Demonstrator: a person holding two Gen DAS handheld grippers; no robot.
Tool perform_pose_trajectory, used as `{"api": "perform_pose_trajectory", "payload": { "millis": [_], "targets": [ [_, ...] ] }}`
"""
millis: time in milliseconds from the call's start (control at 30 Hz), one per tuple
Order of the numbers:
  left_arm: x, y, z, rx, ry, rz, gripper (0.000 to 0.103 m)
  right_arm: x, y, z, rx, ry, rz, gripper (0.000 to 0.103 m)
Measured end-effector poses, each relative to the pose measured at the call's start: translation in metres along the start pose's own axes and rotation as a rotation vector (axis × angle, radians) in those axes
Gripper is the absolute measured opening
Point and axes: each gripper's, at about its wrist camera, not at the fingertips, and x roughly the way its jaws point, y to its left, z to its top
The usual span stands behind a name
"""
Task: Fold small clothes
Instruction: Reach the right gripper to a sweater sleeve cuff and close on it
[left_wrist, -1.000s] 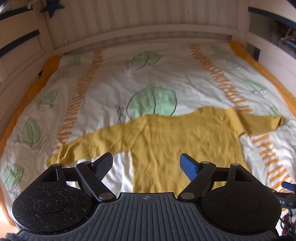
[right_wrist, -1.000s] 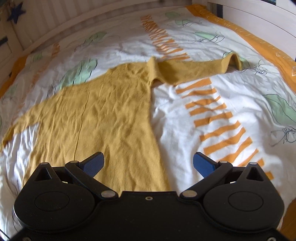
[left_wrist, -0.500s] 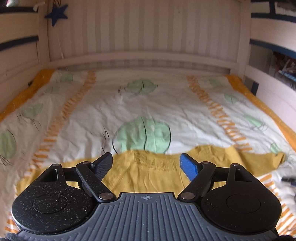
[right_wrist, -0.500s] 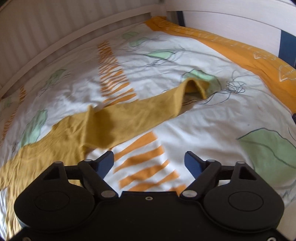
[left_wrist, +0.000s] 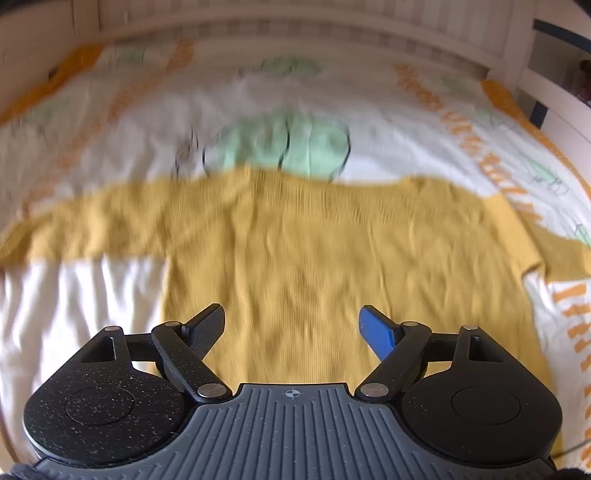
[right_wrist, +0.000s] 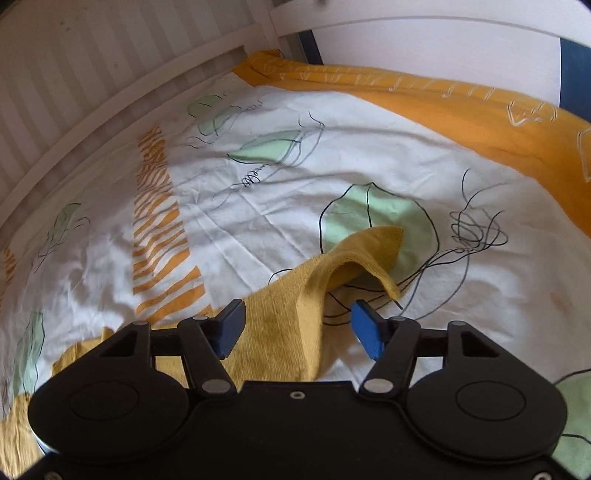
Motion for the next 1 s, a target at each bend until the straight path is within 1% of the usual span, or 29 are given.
{"api": "perform_pose_trajectory", "payload": {
  "millis": [100, 133, 167, 200, 233, 300, 367, 400, 500, 600, 633, 733, 900, 1000],
  "targets": [
    [0.011, 0.01, -0.013, -0.05, 0.059, -0.012, 0.079, 0.016, -0.003, 0.004, 0.039, 0.01, -0.028, 0.059],
    [0.013, 0.014, -0.016, -0.063, 0.071, -0.01, 0.079, 0.02, -0.004, 0.004, 0.048, 0.012, -0.039, 0.053],
    [0.017, 0.018, -0.019, -0.075, 0.081, -0.007, 0.079, 0.024, -0.005, 0.005, 0.054, 0.014, -0.048, 0.041],
    [0.02, 0.022, -0.021, -0.083, 0.088, -0.003, 0.079, 0.026, -0.005, 0.005, 0.058, 0.015, -0.054, 0.024],
    [0.023, 0.025, -0.024, -0.089, 0.094, 0.005, 0.079, 0.028, -0.005, 0.005, 0.058, 0.01, -0.053, 0.017],
    [0.029, 0.033, -0.029, -0.101, 0.101, 0.02, 0.079, 0.025, -0.002, 0.007, 0.049, -0.011, -0.052, 0.012],
    [0.034, 0.039, -0.034, -0.107, 0.1, 0.025, 0.079, 0.018, 0.007, 0.01, 0.007, -0.033, -0.04, 0.011],
    [0.034, 0.04, -0.037, -0.101, 0.087, 0.024, 0.079, 0.013, 0.013, 0.013, -0.02, -0.046, -0.033, 0.011],
    [0.032, 0.036, -0.043, -0.049, 0.057, 0.036, 0.081, -0.006, 0.034, 0.025, -0.077, -0.089, 0.015, 0.011],
    [0.033, 0.028, -0.048, -0.005, 0.038, 0.056, 0.084, -0.032, 0.063, 0.037, -0.135, -0.135, 0.092, 0.011],
    [0.033, 0.027, -0.05, -0.002, 0.032, 0.056, 0.086, -0.041, 0.077, 0.041, -0.159, -0.148, 0.122, 0.011],
    [0.031, 0.027, -0.053, 0.0, 0.017, 0.056, 0.088, -0.068, 0.121, 0.046, -0.244, -0.176, 0.215, 0.01],
    [0.034, 0.027, -0.053, 0.001, 0.006, 0.051, 0.088, -0.1, 0.2, 0.033, -0.379, -0.177, 0.37, 0.011],
    [0.035, 0.026, -0.053, -0.004, 0.0, 0.053, 0.088, -0.105, 0.247, 0.011, -0.446, -0.147, 0.473, 0.011]
  ]
}}
